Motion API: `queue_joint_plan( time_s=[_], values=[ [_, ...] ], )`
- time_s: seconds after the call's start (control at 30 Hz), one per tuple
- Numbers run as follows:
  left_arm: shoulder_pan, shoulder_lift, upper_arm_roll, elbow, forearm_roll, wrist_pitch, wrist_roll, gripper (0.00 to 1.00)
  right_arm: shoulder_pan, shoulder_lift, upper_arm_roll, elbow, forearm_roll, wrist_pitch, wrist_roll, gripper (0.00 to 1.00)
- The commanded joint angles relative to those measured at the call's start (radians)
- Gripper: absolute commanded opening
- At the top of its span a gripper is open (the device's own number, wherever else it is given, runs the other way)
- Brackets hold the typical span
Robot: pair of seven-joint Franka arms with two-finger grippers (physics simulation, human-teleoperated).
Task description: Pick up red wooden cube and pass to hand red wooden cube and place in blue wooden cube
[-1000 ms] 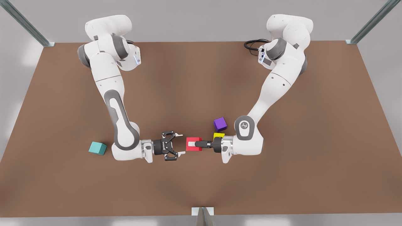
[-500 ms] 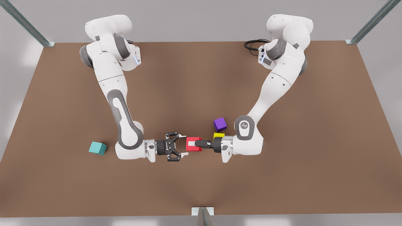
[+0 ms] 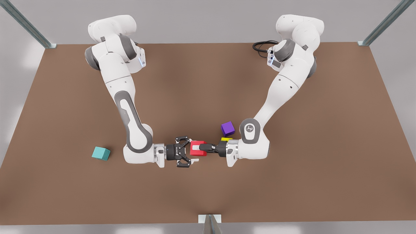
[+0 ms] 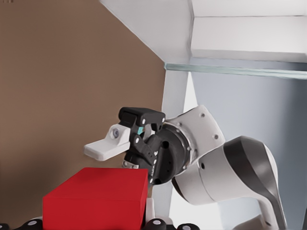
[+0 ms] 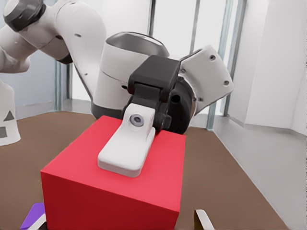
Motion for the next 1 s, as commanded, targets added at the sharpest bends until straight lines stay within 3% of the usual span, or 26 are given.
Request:
queue_joint_plan(
  time_s=[0.0,0.47,0.53,0.73,0.77,0.8,0.87,0.9,0.97],
  values=[
    [0.000,-0.002,-0.001,0.000,-0.017,-0.001,0.073,0.54,0.000,-0.003,0.001,0.003,0.013,0.011,0.040,1.00],
    [-0.007,0.000,-0.001,0.000,-0.017,0.014,0.073,0.54,0.016,-0.009,0.003,0.020,0.045,0.031,0.080,1.00],
    [-0.008,0.000,-0.002,0.000,-0.017,0.014,0.073,0.54,0.017,-0.009,0.003,0.020,0.044,0.039,0.087,0.89],
    [-0.008,-0.005,-0.004,0.000,-0.017,0.015,0.065,0.55,0.034,0.000,0.003,0.018,0.045,0.065,0.104,0.91],
    [-0.008,-0.005,-0.004,0.000,-0.017,0.015,0.065,0.55,0.037,-0.002,0.003,0.018,0.045,0.065,0.104,0.80],
    [-0.008,-0.005,-0.004,0.000,-0.017,0.015,0.065,0.61,0.037,-0.005,0.003,0.018,0.044,0.065,0.104,0.47],
    [-0.008,-0.005,-0.004,0.000,-0.017,0.017,0.065,0.66,0.037,-0.005,0.003,0.018,0.044,0.065,0.112,0.45],
    [-0.008,-0.005,-0.004,0.000,-0.017,0.021,0.065,0.83,0.037,-0.005,0.003,0.018,0.044,0.066,0.113,0.45],
    [-0.008,-0.005,-0.002,0.000,-0.017,0.022,0.065,1.00,0.037,-0.005,0.003,0.018,0.045,0.069,0.118,0.45]
  ],
)
